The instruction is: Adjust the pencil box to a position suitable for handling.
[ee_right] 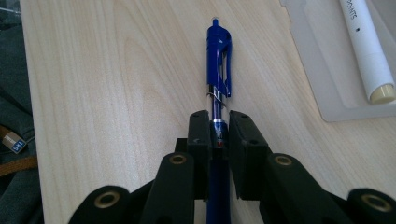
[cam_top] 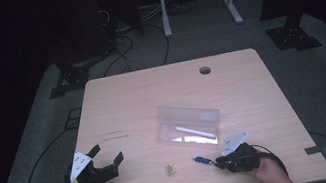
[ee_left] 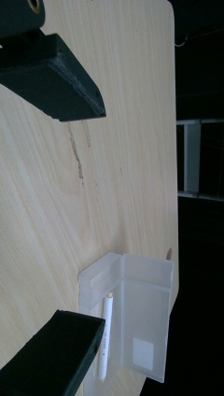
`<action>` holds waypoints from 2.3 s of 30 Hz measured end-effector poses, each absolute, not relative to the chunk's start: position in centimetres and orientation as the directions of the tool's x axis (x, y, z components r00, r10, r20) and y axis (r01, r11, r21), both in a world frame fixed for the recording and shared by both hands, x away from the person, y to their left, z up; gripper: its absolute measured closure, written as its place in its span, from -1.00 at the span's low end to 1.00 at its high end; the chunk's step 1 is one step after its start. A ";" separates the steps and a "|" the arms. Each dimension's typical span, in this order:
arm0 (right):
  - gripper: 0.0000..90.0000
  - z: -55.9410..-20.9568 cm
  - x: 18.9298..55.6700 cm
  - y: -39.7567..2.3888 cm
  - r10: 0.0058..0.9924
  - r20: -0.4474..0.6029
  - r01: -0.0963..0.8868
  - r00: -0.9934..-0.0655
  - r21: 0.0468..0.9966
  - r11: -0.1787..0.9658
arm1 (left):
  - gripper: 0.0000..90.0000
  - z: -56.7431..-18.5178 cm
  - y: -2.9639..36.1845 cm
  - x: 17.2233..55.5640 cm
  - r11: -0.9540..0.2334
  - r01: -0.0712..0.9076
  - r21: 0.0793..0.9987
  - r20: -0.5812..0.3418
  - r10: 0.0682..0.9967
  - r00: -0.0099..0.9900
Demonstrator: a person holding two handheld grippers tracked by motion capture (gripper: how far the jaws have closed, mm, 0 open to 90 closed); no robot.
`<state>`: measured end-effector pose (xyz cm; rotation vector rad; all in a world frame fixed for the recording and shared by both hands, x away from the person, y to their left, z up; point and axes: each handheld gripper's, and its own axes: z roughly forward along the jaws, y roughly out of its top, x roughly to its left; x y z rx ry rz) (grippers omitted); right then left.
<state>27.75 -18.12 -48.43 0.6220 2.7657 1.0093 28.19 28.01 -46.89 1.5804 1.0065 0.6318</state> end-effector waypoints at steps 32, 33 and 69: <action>0.76 -45.9 28.3 -19.0 0.426 0.029 0.320 -0.904 0.709 0.629 | -0.98 -46.9 28.2 28.2 -0.032 0.277 0.960 -0.112 0.865 0.489; 0.76 -45.4 28.5 -18.9 0.426 0.026 0.315 -0.904 0.713 0.627 | -0.98 -46.9 28.2 28.2 -0.032 0.277 0.960 -0.113 0.865 0.489; 0.76 -40.5 32.9 -15.6 0.407 -0.048 0.257 -0.912 0.708 0.658 | -0.98 -46.9 28.3 28.2 -0.029 0.277 0.960 -0.116 0.863 0.491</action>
